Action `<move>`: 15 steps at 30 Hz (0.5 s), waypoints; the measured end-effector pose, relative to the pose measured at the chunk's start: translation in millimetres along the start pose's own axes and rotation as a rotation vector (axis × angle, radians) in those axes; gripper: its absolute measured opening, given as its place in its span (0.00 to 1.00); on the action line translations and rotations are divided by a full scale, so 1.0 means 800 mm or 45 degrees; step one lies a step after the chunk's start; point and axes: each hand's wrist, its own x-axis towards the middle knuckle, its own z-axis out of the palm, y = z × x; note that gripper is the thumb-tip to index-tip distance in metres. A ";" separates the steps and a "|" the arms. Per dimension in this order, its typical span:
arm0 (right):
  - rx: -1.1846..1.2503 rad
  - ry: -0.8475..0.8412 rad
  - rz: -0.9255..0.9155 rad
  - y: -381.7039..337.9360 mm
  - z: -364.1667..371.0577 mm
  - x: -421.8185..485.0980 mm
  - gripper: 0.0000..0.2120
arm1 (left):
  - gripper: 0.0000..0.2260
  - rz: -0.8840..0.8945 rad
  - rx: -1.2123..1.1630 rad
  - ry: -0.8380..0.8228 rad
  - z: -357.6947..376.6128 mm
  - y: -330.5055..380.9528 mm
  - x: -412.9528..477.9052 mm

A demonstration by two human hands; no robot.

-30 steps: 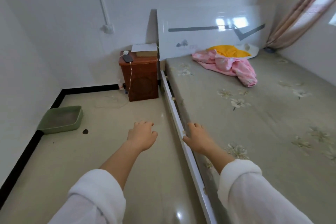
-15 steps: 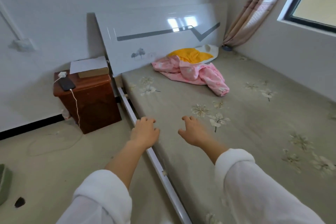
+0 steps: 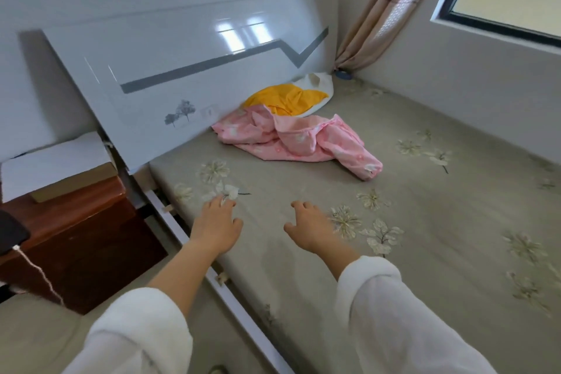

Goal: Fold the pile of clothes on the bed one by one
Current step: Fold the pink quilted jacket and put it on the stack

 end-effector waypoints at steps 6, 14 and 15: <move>0.082 -0.059 0.188 -0.028 0.013 0.112 0.27 | 0.23 0.039 0.046 -0.165 -0.011 -0.068 0.140; 0.161 0.002 0.392 -0.015 -0.008 0.311 0.28 | 0.19 0.167 0.050 -0.266 -0.002 -0.081 0.347; 0.167 0.005 0.406 -0.012 -0.012 0.339 0.28 | 0.20 0.162 0.054 -0.282 0.000 -0.083 0.375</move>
